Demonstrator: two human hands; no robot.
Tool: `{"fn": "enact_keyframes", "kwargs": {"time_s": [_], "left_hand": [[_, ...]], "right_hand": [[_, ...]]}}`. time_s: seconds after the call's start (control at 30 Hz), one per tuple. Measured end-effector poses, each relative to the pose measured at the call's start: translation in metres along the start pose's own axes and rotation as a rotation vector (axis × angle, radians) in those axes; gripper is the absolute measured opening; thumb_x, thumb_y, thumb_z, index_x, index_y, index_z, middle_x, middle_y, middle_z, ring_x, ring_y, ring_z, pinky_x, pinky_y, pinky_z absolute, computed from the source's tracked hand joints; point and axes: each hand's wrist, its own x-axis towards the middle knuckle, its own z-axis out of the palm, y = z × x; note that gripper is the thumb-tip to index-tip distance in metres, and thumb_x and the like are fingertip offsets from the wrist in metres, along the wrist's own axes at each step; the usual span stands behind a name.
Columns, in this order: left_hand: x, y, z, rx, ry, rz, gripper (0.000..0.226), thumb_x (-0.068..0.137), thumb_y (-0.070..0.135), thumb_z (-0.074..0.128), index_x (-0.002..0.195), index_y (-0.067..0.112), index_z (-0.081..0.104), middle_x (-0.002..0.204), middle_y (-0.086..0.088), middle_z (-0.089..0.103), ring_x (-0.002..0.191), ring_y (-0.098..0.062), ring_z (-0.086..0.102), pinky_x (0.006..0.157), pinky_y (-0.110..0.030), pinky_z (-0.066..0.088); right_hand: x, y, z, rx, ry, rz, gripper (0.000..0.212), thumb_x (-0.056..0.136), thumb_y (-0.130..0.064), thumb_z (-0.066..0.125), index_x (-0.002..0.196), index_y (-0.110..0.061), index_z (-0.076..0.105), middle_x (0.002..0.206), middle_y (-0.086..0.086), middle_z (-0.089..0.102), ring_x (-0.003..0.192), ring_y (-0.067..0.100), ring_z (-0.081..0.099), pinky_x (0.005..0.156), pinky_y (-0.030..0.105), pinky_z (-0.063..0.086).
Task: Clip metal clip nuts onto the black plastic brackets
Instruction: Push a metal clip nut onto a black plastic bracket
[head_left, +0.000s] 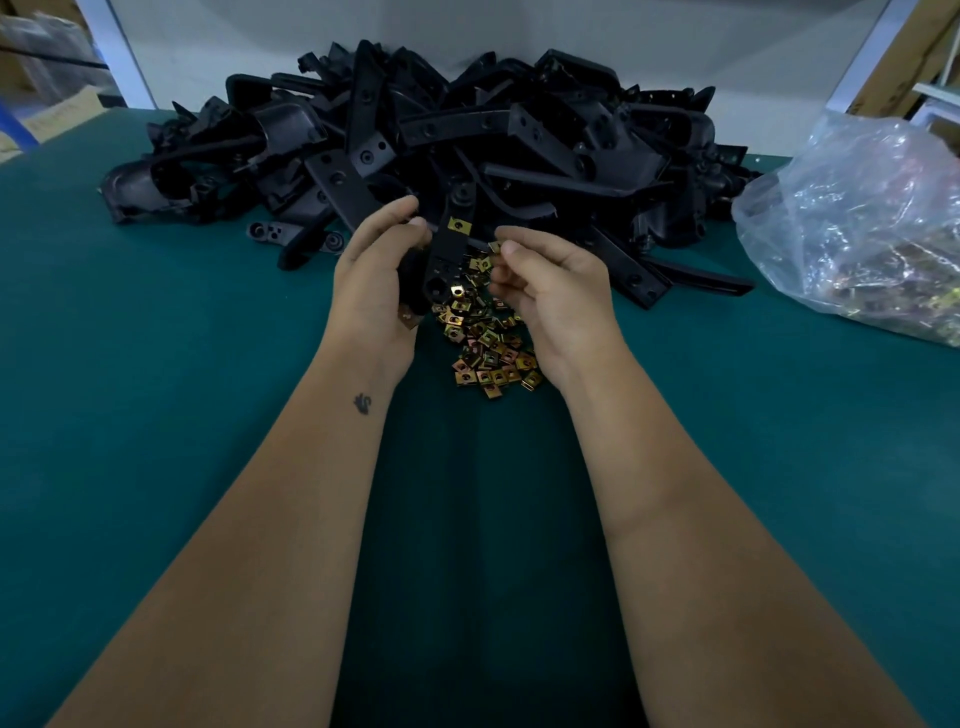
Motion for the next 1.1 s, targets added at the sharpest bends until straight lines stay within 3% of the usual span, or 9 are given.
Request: {"fn": "enact_keyframes", "kwargs": {"time_s": [0.23, 0.4, 0.6, 0.8, 0.93, 1.03, 1.1], "left_hand": [[0.0, -0.001, 0.0, -0.042, -0.047, 0.04, 0.018, 0.094, 0.013, 0.062, 0.096, 0.028, 0.071, 0.08, 0.01, 0.071, 0.082, -0.009, 0.07, 0.076, -0.032, 0.056], [0.0, -0.003, 0.0, -0.076, -0.092, 0.046, 0.019, 0.092, 0.013, 0.06, 0.1, 0.028, 0.069, 0.087, 0.005, 0.069, 0.086, -0.013, 0.068, 0.078, -0.033, 0.056], [0.0, -0.005, 0.001, -0.027, -0.107, 0.052, 0.042, 0.087, -0.003, 0.049, 0.106, 0.029, 0.068, 0.101, 0.002, 0.059, 0.095, -0.015, 0.061, 0.076, -0.033, 0.055], [-0.005, -0.006, 0.004, -0.018, -0.222, 0.107, 0.047, 0.093, -0.009, 0.052, 0.12, 0.029, 0.06, 0.118, -0.003, 0.052, 0.098, -0.013, 0.064, 0.09, -0.034, 0.054], [-0.008, -0.009, 0.005, 0.182, -0.261, 0.172, 0.047, 0.096, 0.0, 0.058, 0.129, 0.033, 0.052, 0.127, -0.005, 0.046, 0.114, -0.018, 0.059, 0.108, -0.046, 0.046], [-0.007, -0.011, 0.003, 0.422, -0.237, 0.208, 0.042, 0.095, 0.019, 0.066, 0.13, 0.038, 0.054, 0.132, -0.001, 0.051, 0.128, -0.021, 0.053, 0.111, -0.047, 0.043], [-0.005, -0.013, 0.002, 0.557, -0.222, 0.227, 0.041, 0.095, 0.029, 0.066, 0.134, 0.032, 0.055, 0.133, 0.004, 0.056, 0.128, -0.018, 0.053, 0.11, -0.045, 0.044]], "right_hand": [[-0.005, -0.004, 0.005, -0.085, -0.052, 0.055, 0.018, 0.095, -0.014, 0.063, 0.078, -0.011, 0.064, 0.061, -0.003, 0.059, 0.057, 0.008, 0.055, 0.056, 0.022, 0.049], [-0.009, -0.005, 0.01, -0.061, -0.105, 0.07, 0.016, 0.097, -0.015, 0.06, 0.084, -0.007, 0.061, 0.066, 0.003, 0.061, 0.057, 0.012, 0.056, 0.054, 0.023, 0.051], [-0.011, -0.005, 0.015, -0.029, -0.111, 0.08, 0.022, 0.1, -0.017, 0.055, 0.08, -0.011, 0.057, 0.063, 0.0, 0.062, 0.058, 0.013, 0.057, 0.055, 0.025, 0.051], [-0.01, -0.006, 0.013, 0.032, -0.067, 0.091, 0.02, 0.101, -0.017, 0.053, 0.083, -0.008, 0.055, 0.063, 0.001, 0.059, 0.056, 0.014, 0.058, 0.053, 0.025, 0.052], [-0.007, -0.006, 0.008, 0.065, -0.024, 0.085, 0.019, 0.101, -0.017, 0.053, 0.084, -0.008, 0.056, 0.063, 0.0, 0.059, 0.055, 0.014, 0.058, 0.052, 0.025, 0.052], [-0.004, -0.005, 0.005, 0.059, 0.009, 0.077, 0.021, 0.1, -0.017, 0.054, 0.081, -0.011, 0.056, 0.064, 0.0, 0.061, 0.055, 0.013, 0.058, 0.052, 0.024, 0.051], [-0.003, -0.004, 0.003, 0.054, 0.021, 0.067, 0.021, 0.1, -0.017, 0.054, 0.08, -0.011, 0.058, 0.065, 0.0, 0.062, 0.055, 0.012, 0.058, 0.052, 0.024, 0.05]]}}
